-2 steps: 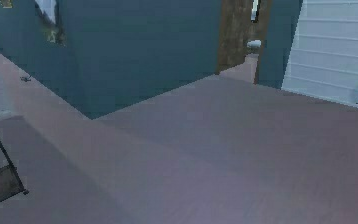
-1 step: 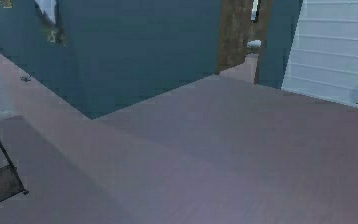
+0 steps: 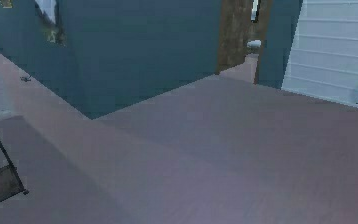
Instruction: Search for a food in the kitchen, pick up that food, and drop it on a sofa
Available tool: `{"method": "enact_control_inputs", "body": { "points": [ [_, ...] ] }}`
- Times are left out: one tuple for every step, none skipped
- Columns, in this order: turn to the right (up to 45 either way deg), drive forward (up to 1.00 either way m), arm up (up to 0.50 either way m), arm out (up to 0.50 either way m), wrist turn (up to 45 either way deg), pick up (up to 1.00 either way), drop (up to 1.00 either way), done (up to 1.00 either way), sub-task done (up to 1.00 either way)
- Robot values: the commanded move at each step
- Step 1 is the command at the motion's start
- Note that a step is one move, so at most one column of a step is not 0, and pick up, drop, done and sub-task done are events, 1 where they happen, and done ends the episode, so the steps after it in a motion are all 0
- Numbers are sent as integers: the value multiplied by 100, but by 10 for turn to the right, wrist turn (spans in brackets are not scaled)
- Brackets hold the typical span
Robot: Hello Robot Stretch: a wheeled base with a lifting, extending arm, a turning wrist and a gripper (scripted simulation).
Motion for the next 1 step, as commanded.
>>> {"method": "enact_control_inputs", "body": {
  "points": [
    [0, 0, 0, 0, -450, 0, 0, 0, 0]
  ]
}}
